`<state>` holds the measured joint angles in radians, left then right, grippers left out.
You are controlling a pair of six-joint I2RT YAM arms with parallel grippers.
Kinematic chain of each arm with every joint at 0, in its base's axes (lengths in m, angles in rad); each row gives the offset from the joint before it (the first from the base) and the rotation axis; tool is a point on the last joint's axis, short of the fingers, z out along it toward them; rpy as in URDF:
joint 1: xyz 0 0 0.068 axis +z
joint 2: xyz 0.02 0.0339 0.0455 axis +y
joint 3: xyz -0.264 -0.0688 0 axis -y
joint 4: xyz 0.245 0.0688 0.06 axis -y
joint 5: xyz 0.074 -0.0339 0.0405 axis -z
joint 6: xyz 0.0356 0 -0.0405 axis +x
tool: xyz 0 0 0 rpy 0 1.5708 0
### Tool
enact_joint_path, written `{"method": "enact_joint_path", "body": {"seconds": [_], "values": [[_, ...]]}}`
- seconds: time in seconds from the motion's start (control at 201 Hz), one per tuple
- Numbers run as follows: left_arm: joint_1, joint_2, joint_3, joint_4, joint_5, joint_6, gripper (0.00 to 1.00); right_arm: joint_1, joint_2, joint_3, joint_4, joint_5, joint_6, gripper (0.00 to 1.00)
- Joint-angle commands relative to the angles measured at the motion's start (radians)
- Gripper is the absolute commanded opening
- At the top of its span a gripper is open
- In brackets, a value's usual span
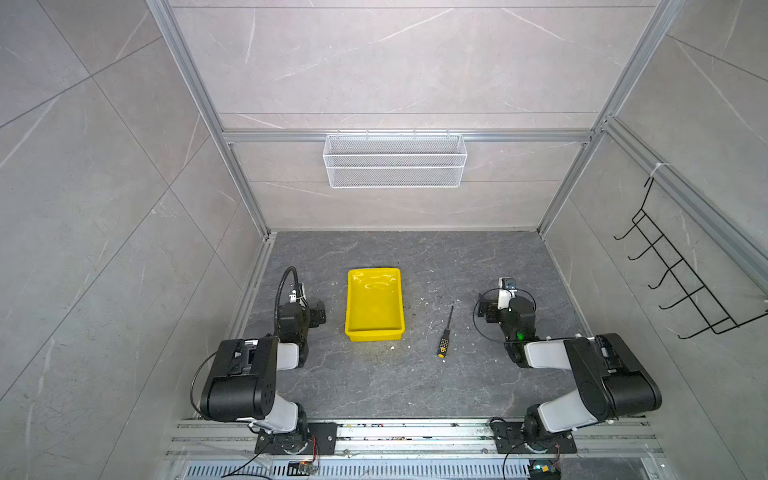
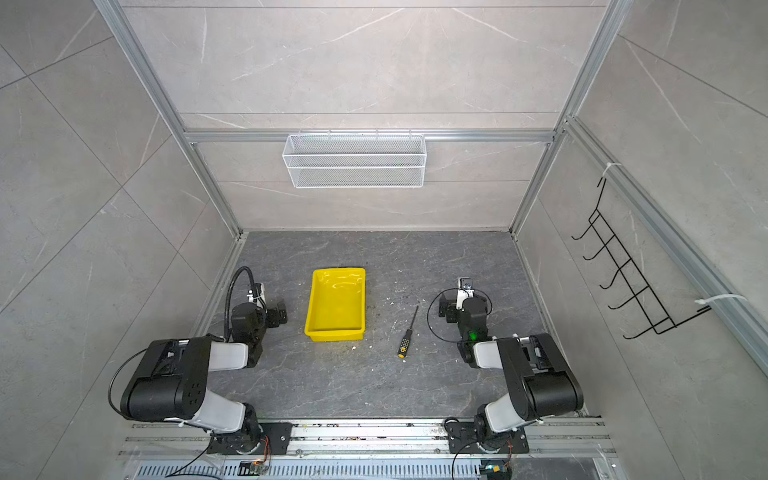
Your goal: Put the screwdriver in the bin
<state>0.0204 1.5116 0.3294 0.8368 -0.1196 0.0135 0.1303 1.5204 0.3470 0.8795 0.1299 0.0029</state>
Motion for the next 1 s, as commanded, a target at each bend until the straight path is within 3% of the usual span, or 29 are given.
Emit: {"method": "enact_joint_path", "body": {"seconds": [0.0,0.99], "values": [[0.005,-0.01,0.024,0.024,0.018,-0.011,1.0,-0.005,-0.002,0.021,-0.013,-0.011,-0.014,0.99],[0.006,-0.01,0.024,0.024,0.017,-0.011,1.0,-0.004,-0.003,0.017,-0.005,-0.014,-0.017,0.99]]}}
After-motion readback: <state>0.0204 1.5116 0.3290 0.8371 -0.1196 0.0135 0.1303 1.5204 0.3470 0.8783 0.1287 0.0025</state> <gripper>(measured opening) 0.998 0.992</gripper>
